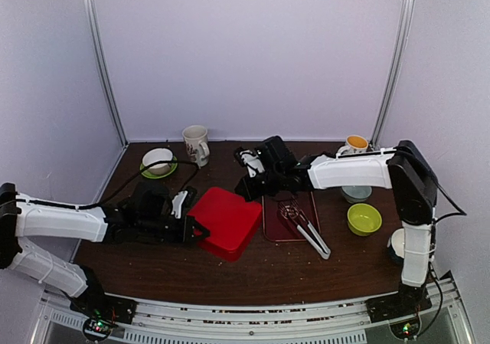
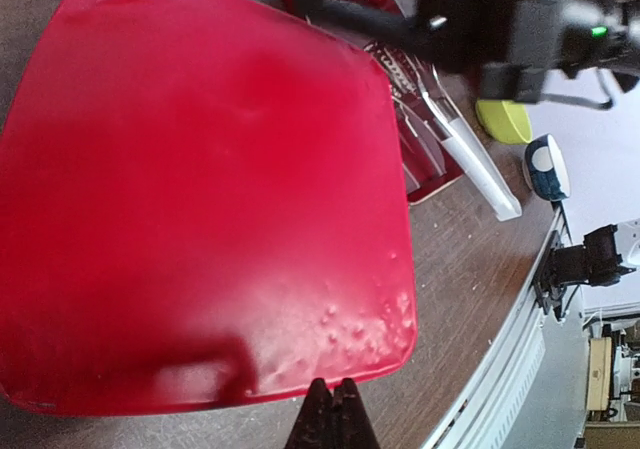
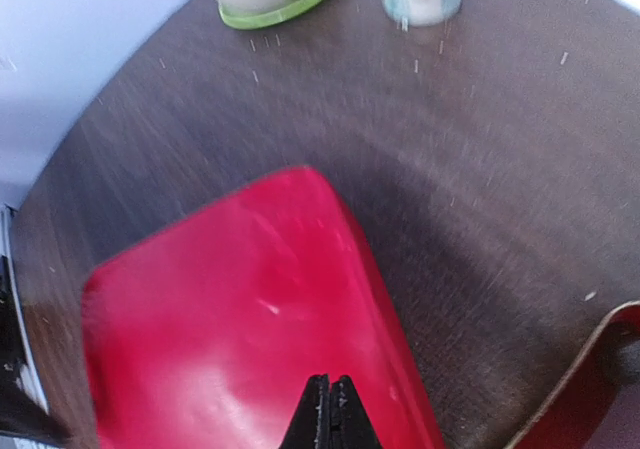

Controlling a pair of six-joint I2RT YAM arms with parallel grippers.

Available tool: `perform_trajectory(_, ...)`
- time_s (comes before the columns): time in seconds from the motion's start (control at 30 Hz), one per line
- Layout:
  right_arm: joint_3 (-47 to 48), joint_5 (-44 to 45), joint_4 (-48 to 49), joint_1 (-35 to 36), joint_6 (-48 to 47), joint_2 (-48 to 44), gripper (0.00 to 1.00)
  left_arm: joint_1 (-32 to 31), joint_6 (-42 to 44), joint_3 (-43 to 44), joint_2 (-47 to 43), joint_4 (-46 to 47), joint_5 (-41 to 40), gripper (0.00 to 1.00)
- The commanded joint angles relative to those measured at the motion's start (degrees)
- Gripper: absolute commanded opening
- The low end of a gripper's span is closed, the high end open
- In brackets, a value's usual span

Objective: Pack the chocolate
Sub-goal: Press the box lid onto the packing box.

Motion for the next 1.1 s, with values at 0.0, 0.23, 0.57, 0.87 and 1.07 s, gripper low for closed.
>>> perform_trajectory(0.0,3.7,-0.5,-3.7,-0.5,0.1,5.5,0.00,-0.5,0.3,1.3,-0.3,-0.7,-0.9,0.00)
perform_trajectory(0.23,8.1,-2.4,-2.2,-0.5,-0.1,4.6,0.00,-0.5,0.7,0.9,7.2,1.3,-0.1,0.00)
perform_trajectory(0.57,17.4,-3.6,-5.6,-0.4,1.1,16.1,0.00,-3.1,0.6,6.8,0.7,-5.1,-1.8,0.00)
perform_trajectory(0.87,19.3,-5.8,-2.0,0.1,2.7,12.5,0.00,-3.4,-1.0,3.5,9.4,2.2,-0.6,0.00)
perform_trajectory(1.07,9.1,-3.9,5.4,0.5,2.5,1.6,0.00,-3.3,3.5,7.7,2.2,-8.0,-8.1,0.00)
